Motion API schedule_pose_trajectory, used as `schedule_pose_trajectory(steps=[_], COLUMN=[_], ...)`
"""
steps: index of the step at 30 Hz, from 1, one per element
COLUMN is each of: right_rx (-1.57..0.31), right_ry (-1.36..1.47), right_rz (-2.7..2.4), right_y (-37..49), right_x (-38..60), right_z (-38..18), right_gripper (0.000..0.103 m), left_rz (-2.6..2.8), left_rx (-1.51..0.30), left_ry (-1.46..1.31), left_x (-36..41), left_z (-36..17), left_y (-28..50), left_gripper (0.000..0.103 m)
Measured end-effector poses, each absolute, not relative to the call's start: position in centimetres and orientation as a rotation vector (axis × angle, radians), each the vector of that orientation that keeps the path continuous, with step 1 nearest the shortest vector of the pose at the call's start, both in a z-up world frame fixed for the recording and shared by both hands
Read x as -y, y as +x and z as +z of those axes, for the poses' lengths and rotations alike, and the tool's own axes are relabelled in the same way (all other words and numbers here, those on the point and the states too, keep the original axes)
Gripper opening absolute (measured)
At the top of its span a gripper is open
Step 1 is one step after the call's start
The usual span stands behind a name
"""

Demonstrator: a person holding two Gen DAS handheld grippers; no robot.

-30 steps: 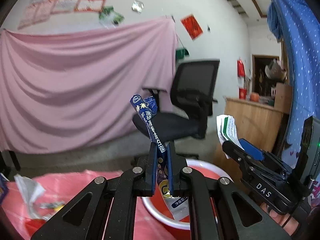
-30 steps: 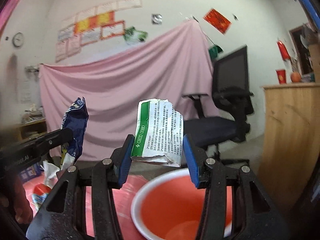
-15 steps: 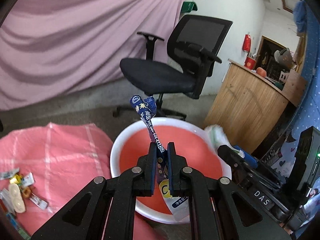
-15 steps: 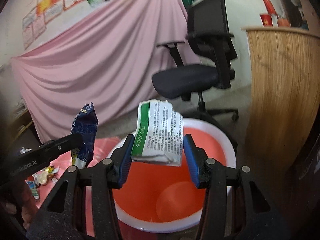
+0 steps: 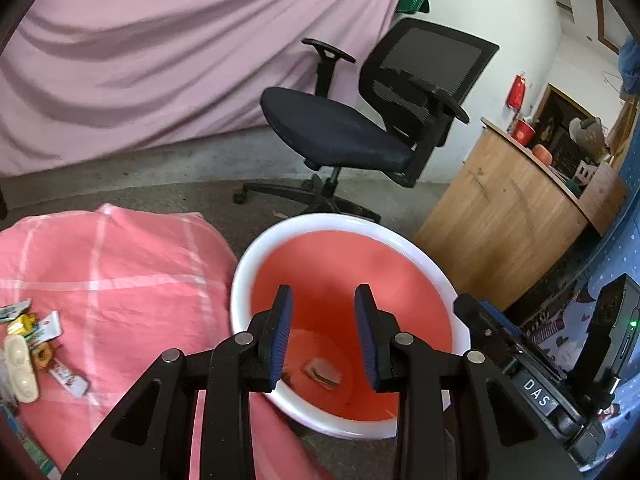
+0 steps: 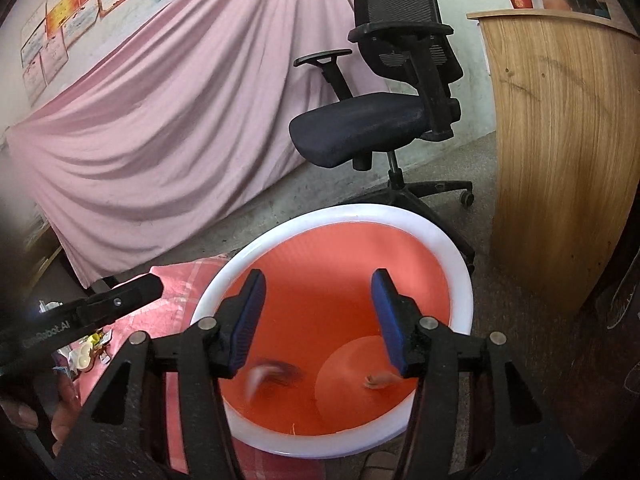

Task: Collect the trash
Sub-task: 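Carry both items over the orange bin and open both tools, then move both tools back over the table trash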

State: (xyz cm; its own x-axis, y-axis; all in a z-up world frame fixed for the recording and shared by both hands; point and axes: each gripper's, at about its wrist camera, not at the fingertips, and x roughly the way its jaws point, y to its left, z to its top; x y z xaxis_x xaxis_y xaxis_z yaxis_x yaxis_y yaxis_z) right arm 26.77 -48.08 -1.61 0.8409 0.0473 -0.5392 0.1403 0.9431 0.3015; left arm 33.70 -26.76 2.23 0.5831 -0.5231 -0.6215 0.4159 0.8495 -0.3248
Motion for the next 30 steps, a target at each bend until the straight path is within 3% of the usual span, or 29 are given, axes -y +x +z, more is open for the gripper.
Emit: schedule_pose_trajectory(steps=[7, 13, 15, 18, 30], right_rx=[-0.519, -0.440, -0.412, -0.351, -0.077], right_ry=[0.319, 0.287, 0.279, 0.263, 0.155], right_rz=[-0.033, -0.009, 0.003, 0.040, 0.232], right_y=[26.0, 25.2, 24.9, 24.4, 21.2], right_x=[46.7, 44.7, 43.9, 42.1, 33.8], right_z=[-0.1, 1.9, 2.5, 3.6, 6.7], right_gripper=[0.091, 0.103, 0.103, 0.103, 0.103], left_rz=[-0.474, -0.380, -0.334, -0.245, -0.032], left_rx=[-0.675, -0.559, -0.518, -0.420, -0.230], left_ry=[-0.163, -0.181, -0.178, -0.183, -0.153], left_x=[23.5, 19.5, 18.1, 15.5, 6.3], left_z=[4.0, 5.7, 6.2, 7.0, 6.9], left_y=[31.4, 28.6, 27.6, 25.8, 19.4], left_gripper=[0.041, 0.062, 0.084, 0.099, 0.101])
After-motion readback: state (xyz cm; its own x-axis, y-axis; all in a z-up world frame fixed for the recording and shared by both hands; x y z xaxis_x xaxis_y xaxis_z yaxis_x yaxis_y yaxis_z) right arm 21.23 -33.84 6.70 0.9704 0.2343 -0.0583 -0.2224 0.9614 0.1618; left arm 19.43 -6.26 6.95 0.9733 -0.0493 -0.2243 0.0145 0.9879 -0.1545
